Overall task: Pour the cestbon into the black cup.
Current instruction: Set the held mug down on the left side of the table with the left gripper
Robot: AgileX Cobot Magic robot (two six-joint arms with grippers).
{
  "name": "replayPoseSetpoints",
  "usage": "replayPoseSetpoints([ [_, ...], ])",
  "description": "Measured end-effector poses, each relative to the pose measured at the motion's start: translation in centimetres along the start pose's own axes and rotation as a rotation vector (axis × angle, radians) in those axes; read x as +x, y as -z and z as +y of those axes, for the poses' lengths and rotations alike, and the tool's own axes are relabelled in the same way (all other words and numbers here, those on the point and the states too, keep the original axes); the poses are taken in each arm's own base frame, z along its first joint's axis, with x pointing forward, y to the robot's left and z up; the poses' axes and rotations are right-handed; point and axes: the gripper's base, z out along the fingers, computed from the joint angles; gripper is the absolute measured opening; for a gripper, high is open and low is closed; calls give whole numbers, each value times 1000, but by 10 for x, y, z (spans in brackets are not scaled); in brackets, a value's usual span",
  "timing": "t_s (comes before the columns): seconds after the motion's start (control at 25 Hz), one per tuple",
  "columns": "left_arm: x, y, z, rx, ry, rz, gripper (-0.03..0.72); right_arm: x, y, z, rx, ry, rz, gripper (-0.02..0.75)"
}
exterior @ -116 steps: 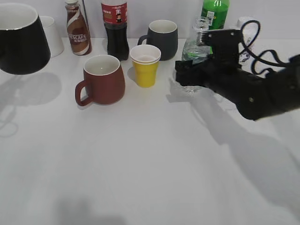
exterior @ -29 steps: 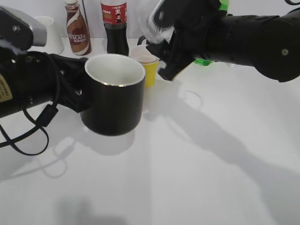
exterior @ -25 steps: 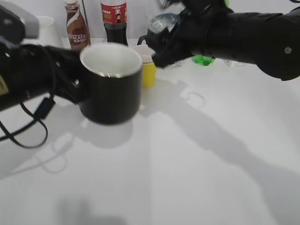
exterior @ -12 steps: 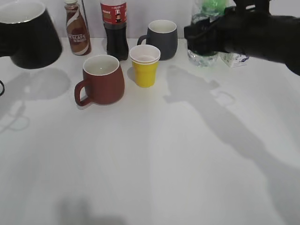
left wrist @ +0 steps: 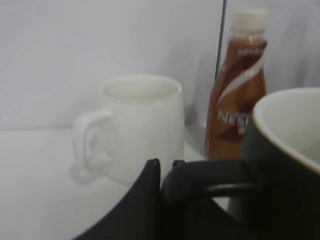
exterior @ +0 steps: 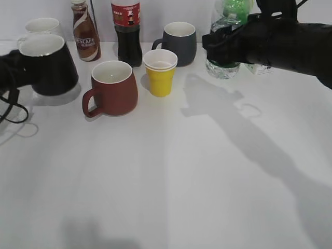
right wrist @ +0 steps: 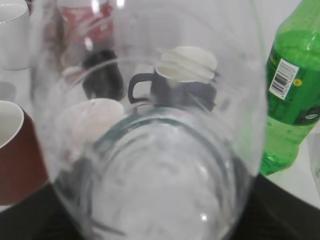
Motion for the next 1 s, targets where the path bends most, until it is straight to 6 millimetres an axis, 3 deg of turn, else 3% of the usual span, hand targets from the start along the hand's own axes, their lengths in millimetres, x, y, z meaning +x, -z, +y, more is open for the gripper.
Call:
replayPoseSetpoints([
  [0.28, 33, -2, 2, -3, 20, 69, 34, 0, 0, 0, 1, -3, 0, 470],
  [0.56, 36, -4, -1, 43, 5, 52, 48, 0, 0, 0, 0, -2, 0, 470],
  [0.8, 41, 6, -4, 52, 23, 68, 150, 0, 0, 0, 0, -3, 0, 470],
  [1.0, 43, 15, -5, 45, 35, 71, 296, 0, 0, 0, 0, -12, 0, 470],
])
